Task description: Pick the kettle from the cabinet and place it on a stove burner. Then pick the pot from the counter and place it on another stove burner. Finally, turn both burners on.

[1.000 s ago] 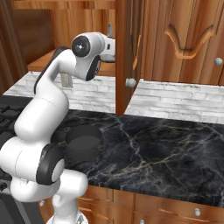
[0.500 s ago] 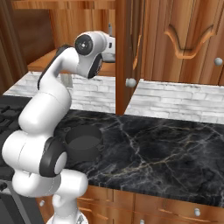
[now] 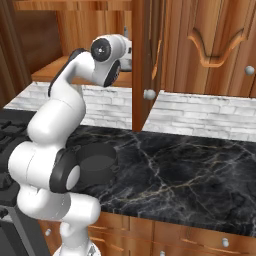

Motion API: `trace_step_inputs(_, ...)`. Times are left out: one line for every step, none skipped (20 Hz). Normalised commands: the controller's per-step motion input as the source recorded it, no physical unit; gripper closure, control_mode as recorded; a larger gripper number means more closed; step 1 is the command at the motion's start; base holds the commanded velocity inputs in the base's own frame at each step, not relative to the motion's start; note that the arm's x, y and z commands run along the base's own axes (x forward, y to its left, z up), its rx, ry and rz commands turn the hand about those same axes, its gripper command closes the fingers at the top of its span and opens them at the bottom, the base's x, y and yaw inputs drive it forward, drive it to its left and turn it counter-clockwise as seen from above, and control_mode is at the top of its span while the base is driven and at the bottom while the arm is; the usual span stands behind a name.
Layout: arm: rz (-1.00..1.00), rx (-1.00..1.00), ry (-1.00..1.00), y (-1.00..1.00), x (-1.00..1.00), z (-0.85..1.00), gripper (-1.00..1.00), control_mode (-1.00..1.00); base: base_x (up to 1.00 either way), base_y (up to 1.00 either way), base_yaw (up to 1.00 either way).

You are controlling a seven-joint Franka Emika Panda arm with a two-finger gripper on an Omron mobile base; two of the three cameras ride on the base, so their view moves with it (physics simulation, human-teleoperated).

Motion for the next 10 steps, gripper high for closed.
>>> trace_step_inputs(0.0,0.0,0.0,0.0,0.16,0.0,-1.0,-1.0,0.0,0.0,0.0)
trace_step_inputs(0.01,0.0,0.0,0.0,0.12,0.0,-1.0,-1.0,0.0,0.0,0.0)
trace_step_inputs(0.01,0.0,0.0,0.0,0.13,0.0,-1.0,-1.0,0.0,0.0,0.0)
trace_step_inputs(0.01,0.0,0.0,0.0,0.12,0.0,-1.0,-1.0,0.0,0.0,0.0)
trace_step_inputs(0.0,0.0,0.0,0.0,0.13,0.0,-1.0,-1.0,0.0,0.0,0.0)
trace_step_inputs(0.0,0.0,0.0,0.0,0.12,0.0,-1.0,-1.0,0.0,0.0,0.0)
trace_step_inputs(0.0,0.0,0.0,0.0,0.12,0.0,-1.0,-1.0,0.0,0.0,0.0)
trace_step_inputs(0.0,0.0,0.0,0.0,0.1,0.0,-1.0,-1.0,0.0,0.0,0.0)
trace_step_inputs(0.0,0.0,0.0,0.0,0.11,0.0,-1.0,-1.0,0.0,0.0,0.0)
trace_step_inputs(0.0,0.0,0.0,0.0,0.09,0.0,-1.0,-1.0,0.0,0.0,0.0)
